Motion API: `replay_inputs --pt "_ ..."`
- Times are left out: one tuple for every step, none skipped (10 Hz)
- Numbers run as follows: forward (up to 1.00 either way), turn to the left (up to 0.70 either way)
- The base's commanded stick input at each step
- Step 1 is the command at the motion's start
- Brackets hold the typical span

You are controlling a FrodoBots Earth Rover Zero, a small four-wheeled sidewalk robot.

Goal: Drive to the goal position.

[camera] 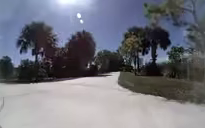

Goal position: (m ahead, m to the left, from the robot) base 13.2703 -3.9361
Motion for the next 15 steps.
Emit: replay_inputs --pt "0.85 0.00" --pt "0.85 0.00" --pt "0.85 0.00" --pt "0.85 0.00" --pt "0.85 0.00" --pt "0.85 0.00" --pt "0.85 0.00" --pt "0.85 0.00" --pt "0.85 0.00" --pt "0.85 0.00" --pt "0.85 0.00" --pt "0.85 0.00" --pt "0.85 0.00" --pt "0.85 0.00" --pt "0.85 0.00"
